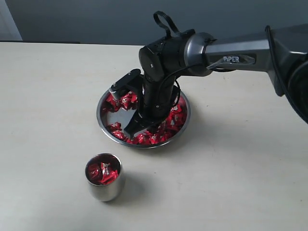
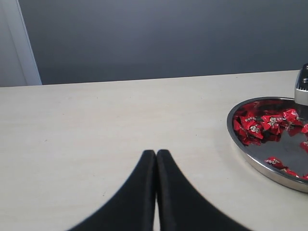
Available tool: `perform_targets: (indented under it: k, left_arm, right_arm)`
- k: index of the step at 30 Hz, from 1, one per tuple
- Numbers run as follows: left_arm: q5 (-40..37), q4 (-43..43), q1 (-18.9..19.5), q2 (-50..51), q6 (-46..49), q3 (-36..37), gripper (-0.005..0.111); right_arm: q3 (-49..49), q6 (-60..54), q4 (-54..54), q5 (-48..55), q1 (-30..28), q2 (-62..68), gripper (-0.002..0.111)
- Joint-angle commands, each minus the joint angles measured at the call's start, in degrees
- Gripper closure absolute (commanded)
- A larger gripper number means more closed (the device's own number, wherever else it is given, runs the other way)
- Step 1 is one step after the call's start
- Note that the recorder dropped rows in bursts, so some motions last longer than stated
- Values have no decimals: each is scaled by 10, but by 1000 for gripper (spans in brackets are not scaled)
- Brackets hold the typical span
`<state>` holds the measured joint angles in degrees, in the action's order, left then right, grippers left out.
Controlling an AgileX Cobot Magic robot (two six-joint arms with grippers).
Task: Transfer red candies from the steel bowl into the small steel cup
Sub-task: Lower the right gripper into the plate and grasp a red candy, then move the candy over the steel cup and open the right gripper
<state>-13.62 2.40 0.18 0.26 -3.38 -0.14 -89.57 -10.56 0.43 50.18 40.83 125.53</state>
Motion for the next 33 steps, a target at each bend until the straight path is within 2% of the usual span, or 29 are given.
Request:
perform_targets:
  k: [1,17,23,28,33]
  left_arm:
    - [3,1,2,-3,-1,1,106]
    - [3,1,2,-3,-1,1,106]
    - [3,1,2,-3,-1,1,106]
    - [3,1,2,-3,-1,1,106]
    - [3,1,2,-3,-1,1,106]
  right_arm:
    - [1,0,-4,-12,-2,-3,108]
    - [1,1,3,-20,-2,-78,108]
    - [1,-42,107,31,4,-116,108]
    - [2,-157,218,90,45,-140,108]
    - [2,-171,217,112,98,-144,108]
